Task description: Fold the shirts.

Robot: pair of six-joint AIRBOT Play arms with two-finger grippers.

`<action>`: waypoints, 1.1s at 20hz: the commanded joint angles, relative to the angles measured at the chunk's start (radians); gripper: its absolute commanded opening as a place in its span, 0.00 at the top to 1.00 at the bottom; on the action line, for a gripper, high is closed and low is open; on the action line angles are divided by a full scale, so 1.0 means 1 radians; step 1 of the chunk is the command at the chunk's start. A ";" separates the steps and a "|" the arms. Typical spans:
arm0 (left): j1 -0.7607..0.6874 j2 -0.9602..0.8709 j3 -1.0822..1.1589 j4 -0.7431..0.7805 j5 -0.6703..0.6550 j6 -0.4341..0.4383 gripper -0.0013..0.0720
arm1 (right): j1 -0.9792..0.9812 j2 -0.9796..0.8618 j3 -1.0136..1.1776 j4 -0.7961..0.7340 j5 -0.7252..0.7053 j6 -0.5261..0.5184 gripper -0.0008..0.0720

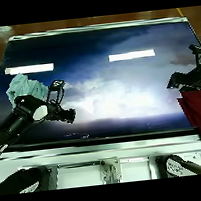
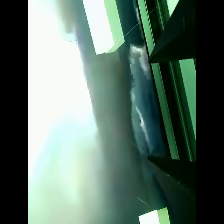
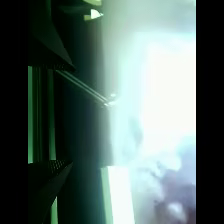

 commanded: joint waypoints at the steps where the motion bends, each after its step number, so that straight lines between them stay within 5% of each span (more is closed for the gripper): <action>1: 0.000 0.000 0.000 0.000 0.000 0.000 0.04 | 0.001 -0.001 0.001 0.000 0.000 0.000 0.08; 18: 0.000 0.000 0.000 0.000 0.000 0.000 0.04 | 0.001 -0.001 0.001 0.000 0.000 0.000 0.08; 22: -0.001 -0.003 0.000 -0.008 0.188 0.000 0.04 | 0.001 -0.001 0.001 0.013 -0.059 0.000 0.08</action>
